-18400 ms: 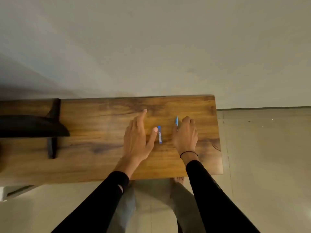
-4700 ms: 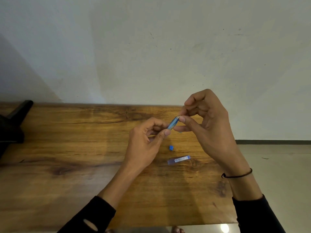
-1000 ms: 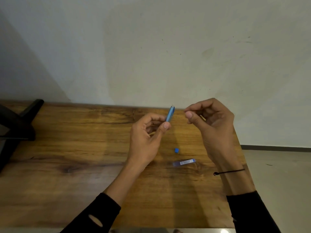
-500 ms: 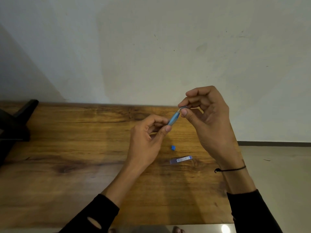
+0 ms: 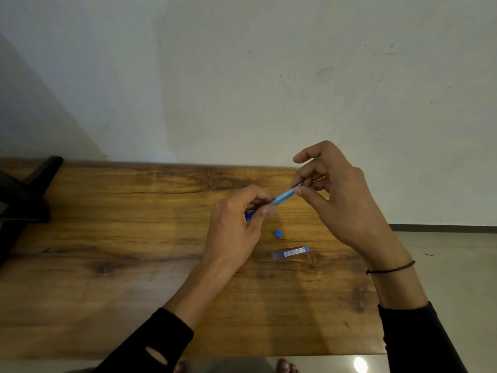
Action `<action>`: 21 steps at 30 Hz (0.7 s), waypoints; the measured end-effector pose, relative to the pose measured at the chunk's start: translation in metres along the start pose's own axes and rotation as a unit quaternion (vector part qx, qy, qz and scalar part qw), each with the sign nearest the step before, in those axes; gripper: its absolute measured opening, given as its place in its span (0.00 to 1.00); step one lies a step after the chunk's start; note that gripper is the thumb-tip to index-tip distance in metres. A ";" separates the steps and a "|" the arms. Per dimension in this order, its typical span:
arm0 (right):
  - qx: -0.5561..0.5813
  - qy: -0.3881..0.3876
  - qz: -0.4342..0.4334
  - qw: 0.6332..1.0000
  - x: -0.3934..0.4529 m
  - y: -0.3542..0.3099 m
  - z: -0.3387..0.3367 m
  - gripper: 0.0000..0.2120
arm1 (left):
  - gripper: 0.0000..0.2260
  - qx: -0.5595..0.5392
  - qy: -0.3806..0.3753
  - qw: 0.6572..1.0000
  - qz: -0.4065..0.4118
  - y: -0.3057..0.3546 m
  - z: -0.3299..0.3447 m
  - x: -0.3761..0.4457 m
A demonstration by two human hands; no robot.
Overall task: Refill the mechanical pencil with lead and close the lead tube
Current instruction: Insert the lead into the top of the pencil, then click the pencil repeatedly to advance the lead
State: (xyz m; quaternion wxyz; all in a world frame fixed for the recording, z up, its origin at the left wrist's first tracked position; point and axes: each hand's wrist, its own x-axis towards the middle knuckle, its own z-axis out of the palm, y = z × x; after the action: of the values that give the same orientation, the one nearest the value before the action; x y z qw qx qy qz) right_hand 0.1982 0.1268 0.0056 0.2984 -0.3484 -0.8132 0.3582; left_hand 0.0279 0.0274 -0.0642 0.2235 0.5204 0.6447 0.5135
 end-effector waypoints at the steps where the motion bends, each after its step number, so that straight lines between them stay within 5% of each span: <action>1: -0.002 -0.003 0.003 1.000 0.000 0.001 0.000 0.20 | 0.05 0.003 0.001 1.000 0.001 0.000 0.000 0.000; 9: 0.113 0.035 0.078 0.990 0.000 0.004 0.007 0.13 | 0.03 0.009 0.009 1.000 0.020 0.002 -0.003 0.000; 16: 0.229 0.058 0.081 0.968 0.001 -0.007 0.036 0.04 | 0.03 -0.145 0.040 0.988 -0.044 0.017 0.000 0.006; 21: 0.294 0.104 0.081 0.947 0.004 -0.029 0.035 0.08 | 0.06 -0.191 0.061 0.978 -0.052 0.032 -0.005 0.009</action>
State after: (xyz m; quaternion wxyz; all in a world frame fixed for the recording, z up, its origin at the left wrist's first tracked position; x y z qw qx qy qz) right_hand 0.1599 0.1022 0.0100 0.4406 -0.3451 -0.6054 0.5660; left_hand 0.0349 0.0306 -0.0312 0.3051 0.4015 0.5737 0.6454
